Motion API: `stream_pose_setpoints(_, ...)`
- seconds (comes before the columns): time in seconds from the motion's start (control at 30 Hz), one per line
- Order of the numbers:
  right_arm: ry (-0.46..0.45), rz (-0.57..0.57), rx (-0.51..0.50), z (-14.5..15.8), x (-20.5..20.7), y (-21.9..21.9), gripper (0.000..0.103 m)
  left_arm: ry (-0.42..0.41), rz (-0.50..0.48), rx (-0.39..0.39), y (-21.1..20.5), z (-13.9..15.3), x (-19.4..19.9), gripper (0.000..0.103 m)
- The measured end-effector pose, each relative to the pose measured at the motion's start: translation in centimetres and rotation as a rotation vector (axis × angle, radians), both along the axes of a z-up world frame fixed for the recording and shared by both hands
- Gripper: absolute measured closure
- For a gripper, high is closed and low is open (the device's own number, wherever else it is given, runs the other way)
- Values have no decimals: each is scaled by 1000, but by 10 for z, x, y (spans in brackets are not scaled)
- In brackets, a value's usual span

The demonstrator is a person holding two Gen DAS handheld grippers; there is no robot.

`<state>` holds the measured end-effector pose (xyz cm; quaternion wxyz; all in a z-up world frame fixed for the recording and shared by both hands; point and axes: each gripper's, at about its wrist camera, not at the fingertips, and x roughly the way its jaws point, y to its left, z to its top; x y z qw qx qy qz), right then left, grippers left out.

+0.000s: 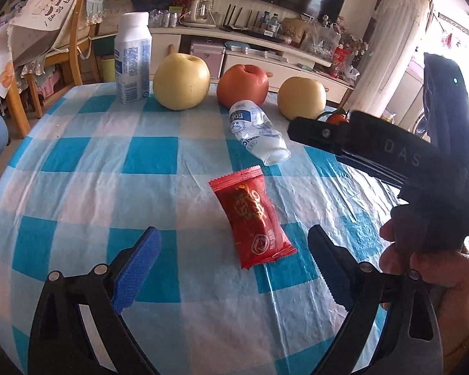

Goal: Collect trash
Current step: 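Grasp the red wrapper with the left tool while the right tool grasps the crumpled plastic bottle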

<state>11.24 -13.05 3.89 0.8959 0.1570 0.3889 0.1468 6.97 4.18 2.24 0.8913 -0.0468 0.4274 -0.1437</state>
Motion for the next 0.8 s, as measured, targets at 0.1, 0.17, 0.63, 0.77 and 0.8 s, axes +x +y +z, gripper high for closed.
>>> stream_pose_setpoints(0.1,1,26,-19,-2,15,7,6,25,4,19,-6,-6,9,22)
stream_pose_setpoints(0.17,4,44,-46,-5,24,12,7,43,7,11,-8,-10,16,25)
stream_pose_setpoints(0.63,49,183,-187,-28,62,47,28,30,26,29,-14,-9,24,56)
stream_pose_setpoints(0.77,41,178,-261,-29,60,54,42,37,29,29,-14,-9,22,60)
stream_pose_setpoints(0.8,42,178,-252,-30,60,52,42,39,30,24,-13,-9,22,61)
